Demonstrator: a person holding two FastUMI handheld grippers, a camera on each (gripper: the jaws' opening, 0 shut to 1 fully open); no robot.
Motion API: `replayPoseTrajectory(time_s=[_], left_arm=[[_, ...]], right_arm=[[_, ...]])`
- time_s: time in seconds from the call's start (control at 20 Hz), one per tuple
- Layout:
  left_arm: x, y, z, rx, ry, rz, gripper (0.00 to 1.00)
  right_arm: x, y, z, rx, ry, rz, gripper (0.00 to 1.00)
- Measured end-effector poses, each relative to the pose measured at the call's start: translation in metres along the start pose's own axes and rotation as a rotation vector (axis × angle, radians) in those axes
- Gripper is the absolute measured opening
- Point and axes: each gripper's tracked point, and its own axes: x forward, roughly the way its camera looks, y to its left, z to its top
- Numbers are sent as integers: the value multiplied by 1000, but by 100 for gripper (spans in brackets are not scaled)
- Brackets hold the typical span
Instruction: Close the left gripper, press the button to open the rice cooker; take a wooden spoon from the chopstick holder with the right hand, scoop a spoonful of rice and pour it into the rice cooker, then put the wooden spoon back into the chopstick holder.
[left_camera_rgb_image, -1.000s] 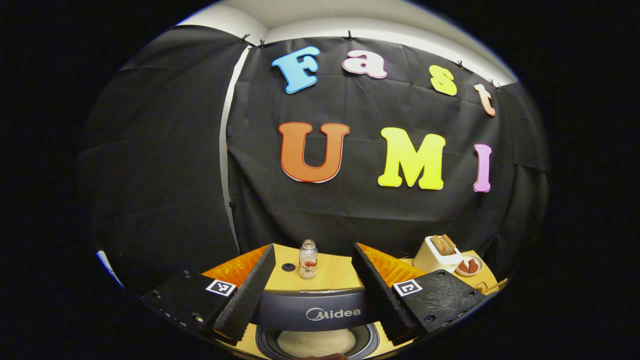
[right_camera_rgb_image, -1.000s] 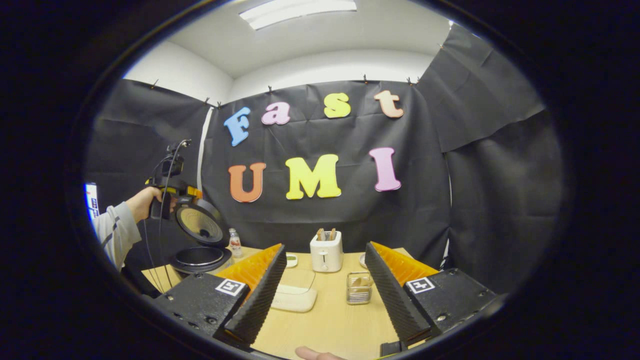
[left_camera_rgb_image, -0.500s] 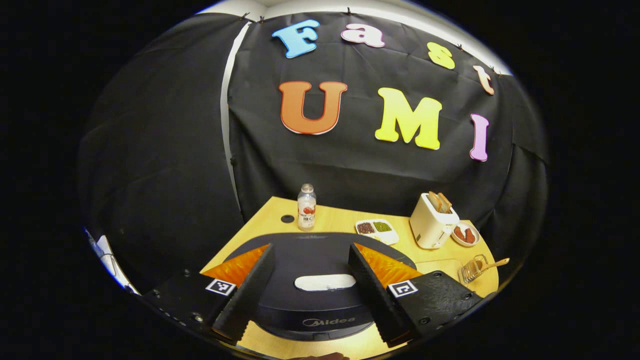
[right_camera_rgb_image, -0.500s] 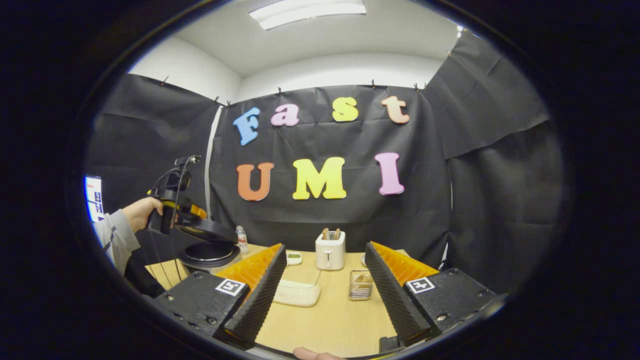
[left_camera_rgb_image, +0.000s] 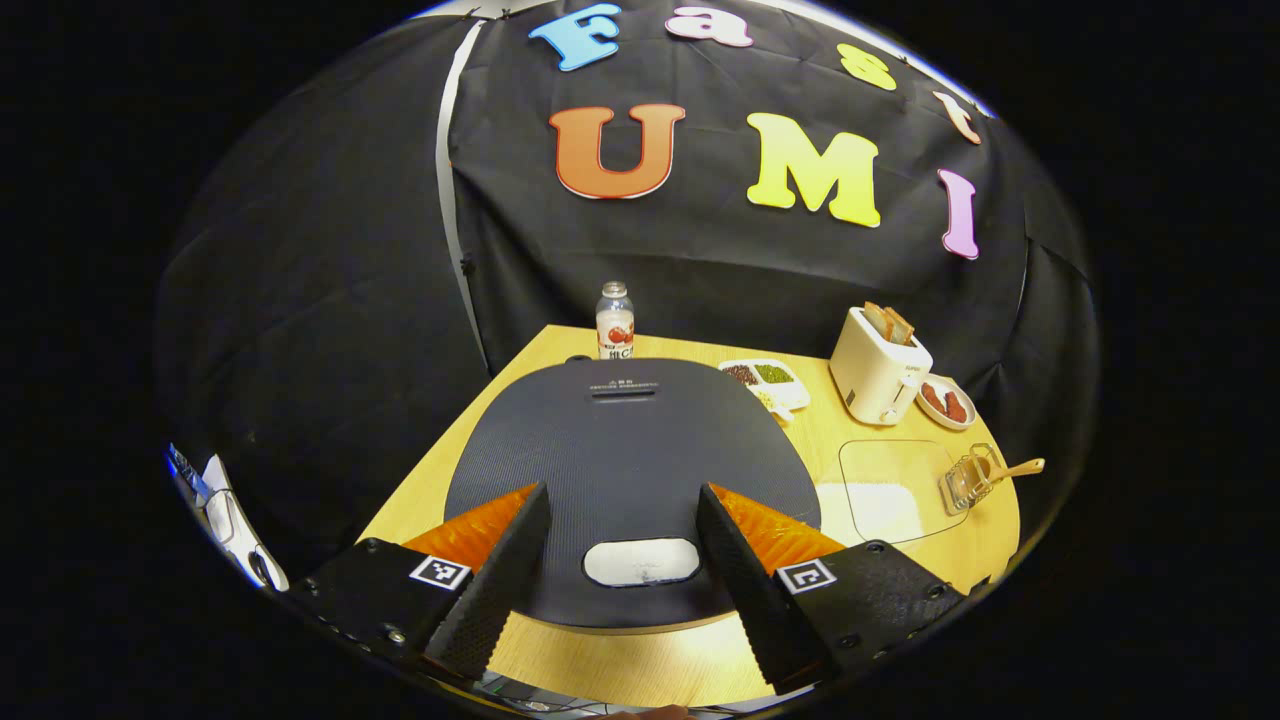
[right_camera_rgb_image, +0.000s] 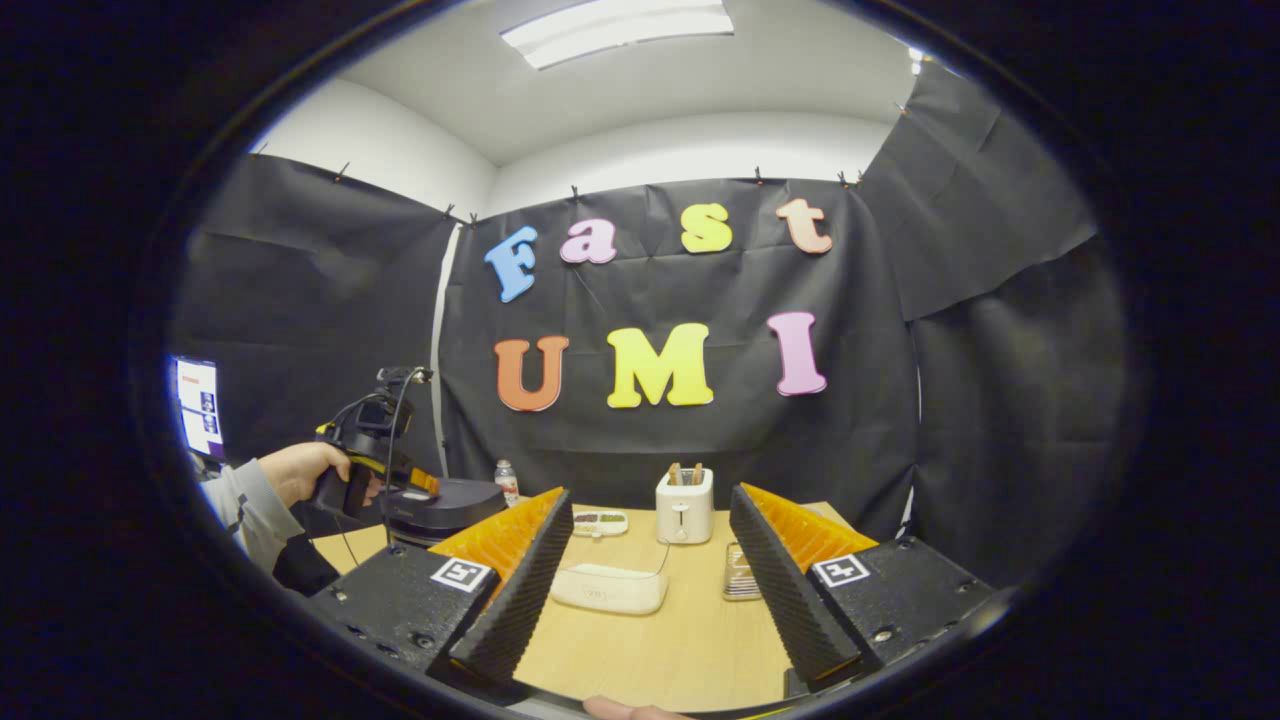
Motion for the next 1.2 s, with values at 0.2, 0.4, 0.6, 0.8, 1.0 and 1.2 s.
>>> replayPoseTrajectory(time_s=[0.2,0.4,0.6,0.8,1.0,1.2], left_arm=[[-8,-5,1,0,-46,-15,96],[-19,-17,-18,-11,-31,-45,96],[-26,-17,-24,25,-38,-27,96],[-35,-16,-29,25,-68,-28,96],[-37,-14,-32,23,-142,-26,97],[-37,-12,-32,6,-242,-13,97]], right_arm=[[1,8,-6,-6,10,16,100],[2,20,-11,6,30,46,100],[-2,31,-11,-5,30,72,100],[-3,35,-14,-29,29,75,100],[0,41,-22,-13,47,82,100],[2,49,-26,-26,58,91,100]])
